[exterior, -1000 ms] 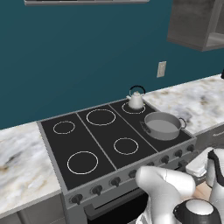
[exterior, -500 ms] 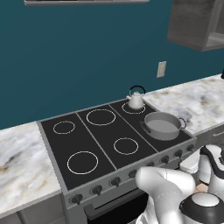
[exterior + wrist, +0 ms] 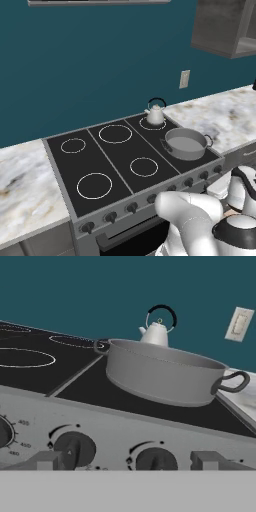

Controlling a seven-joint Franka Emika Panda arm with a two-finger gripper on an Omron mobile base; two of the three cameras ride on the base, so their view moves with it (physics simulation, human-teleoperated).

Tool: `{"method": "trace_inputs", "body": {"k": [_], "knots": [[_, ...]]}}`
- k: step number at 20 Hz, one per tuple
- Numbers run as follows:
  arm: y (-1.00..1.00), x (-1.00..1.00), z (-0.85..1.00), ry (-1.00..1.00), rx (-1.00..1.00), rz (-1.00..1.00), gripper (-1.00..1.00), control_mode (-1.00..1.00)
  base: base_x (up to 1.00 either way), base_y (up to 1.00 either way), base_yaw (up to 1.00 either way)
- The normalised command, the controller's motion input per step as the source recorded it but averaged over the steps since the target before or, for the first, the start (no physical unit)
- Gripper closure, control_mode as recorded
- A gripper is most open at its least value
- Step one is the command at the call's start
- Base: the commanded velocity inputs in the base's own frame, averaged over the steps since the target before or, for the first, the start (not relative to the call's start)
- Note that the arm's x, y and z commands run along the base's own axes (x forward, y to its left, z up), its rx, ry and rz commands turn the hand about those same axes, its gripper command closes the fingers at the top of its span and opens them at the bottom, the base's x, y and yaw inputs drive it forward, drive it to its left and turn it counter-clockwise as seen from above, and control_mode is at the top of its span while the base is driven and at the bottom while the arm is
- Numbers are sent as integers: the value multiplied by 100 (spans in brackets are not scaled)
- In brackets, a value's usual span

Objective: Pick the kettle from the cabinet and place it on a stove burner. Then pick the pot from the counter and place it on another stove burner. Finally, turn both burners on.

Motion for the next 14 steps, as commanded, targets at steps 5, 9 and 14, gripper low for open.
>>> {"method": "trace_inputs", "body": {"k": [5, 9, 14], "knots": [[0, 6, -2, 0, 2, 0, -100, -100, 0, 0, 0], [0, 5, -7, 0, 1, 0, -100, -100, 0, 0, 0], [0, 5, -12, 0, 0, 0, -100, -100, 0, 0, 0]]}}
